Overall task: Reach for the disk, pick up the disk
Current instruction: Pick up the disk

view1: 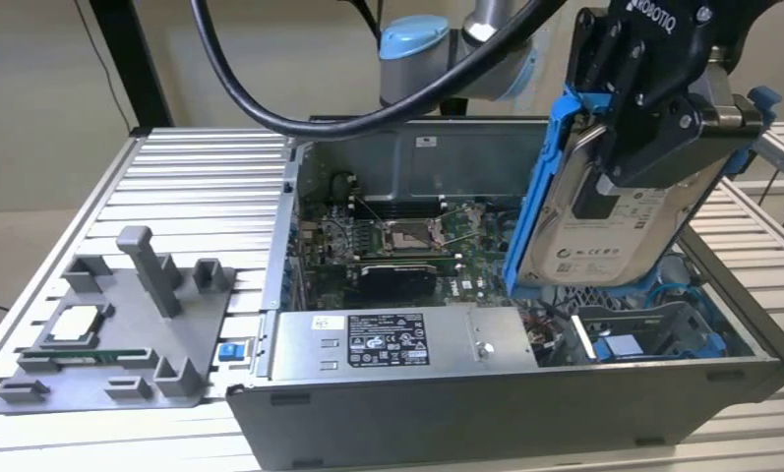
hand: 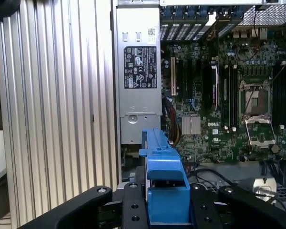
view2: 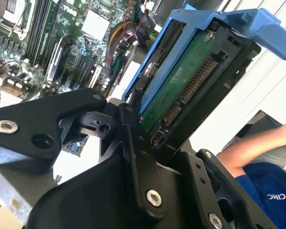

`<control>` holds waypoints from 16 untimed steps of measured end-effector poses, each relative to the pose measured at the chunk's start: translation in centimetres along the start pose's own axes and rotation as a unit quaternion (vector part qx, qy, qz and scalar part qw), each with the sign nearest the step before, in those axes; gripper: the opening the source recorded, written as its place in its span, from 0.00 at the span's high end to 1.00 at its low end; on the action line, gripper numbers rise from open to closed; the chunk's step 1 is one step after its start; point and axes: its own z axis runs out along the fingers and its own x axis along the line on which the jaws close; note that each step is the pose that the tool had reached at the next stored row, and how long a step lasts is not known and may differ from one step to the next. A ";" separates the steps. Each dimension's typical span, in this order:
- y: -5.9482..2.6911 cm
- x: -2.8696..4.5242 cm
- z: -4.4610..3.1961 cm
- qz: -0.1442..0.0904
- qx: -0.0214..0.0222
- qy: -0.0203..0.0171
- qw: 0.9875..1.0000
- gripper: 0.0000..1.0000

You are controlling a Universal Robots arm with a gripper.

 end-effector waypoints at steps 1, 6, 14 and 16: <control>-0.19 0.03 0.00 0.000 0.000 0.000 1.000 1.00; -1.22 0.19 0.01 0.000 0.000 0.000 1.000 1.00; -3.04 0.12 0.08 0.000 0.000 0.000 1.000 1.00; -3.50 0.09 0.10 0.000 0.000 0.000 1.000 1.00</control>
